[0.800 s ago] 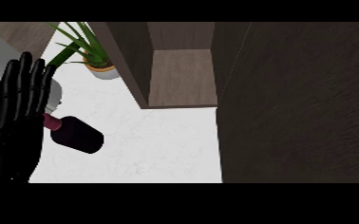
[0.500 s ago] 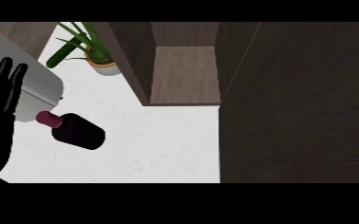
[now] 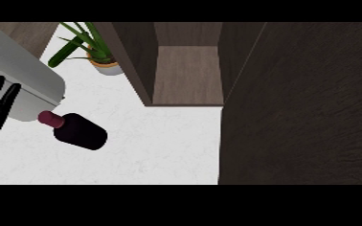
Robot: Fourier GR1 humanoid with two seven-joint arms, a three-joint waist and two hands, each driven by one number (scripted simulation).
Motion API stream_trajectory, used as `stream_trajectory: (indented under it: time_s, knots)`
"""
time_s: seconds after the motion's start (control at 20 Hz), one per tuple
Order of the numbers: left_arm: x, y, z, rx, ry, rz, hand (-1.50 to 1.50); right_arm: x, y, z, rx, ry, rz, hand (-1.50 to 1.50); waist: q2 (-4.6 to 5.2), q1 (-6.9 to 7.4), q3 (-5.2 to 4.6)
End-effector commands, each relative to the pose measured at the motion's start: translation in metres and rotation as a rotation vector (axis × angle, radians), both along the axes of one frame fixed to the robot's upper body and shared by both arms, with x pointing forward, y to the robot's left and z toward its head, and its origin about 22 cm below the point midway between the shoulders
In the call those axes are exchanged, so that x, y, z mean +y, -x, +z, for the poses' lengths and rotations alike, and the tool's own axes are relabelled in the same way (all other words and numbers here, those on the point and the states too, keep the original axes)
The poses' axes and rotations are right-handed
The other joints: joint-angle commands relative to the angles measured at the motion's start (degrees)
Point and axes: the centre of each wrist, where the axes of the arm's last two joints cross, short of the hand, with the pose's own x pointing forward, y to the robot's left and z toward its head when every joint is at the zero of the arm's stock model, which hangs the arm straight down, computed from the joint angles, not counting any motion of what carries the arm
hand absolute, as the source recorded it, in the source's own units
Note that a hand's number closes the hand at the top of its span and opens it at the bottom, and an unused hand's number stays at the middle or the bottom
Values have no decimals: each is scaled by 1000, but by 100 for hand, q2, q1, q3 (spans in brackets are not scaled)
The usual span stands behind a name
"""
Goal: Pick up the wine, place it into the cabinet and close the cabinet
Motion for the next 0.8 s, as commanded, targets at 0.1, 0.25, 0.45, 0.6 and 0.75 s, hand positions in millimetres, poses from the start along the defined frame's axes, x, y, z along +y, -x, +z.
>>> stream_trajectory:
  time_s: [0.1,0.25,0.45,0.6,0.75]
  knots:
    - [16,28,41,48,35,-33,-150,8,25,18,24,-27,45,-150,21,10,4]
    - [35,41,55,49,44,-20,-150,-5,35,27,37,-11,32,-150,8,23,3]
    - [21,35,65,50,54,-9,-150,12,50,42,35,-22,56,-150,18,-46,2]
    - [41,43,74,49,49,2,-150,10,52,43,26,-30,64,-150,9,-38,0]
    - [29,53,87,70,43,-14,-150,12,58,45,29,-13,52,-150,-4,-47,3]
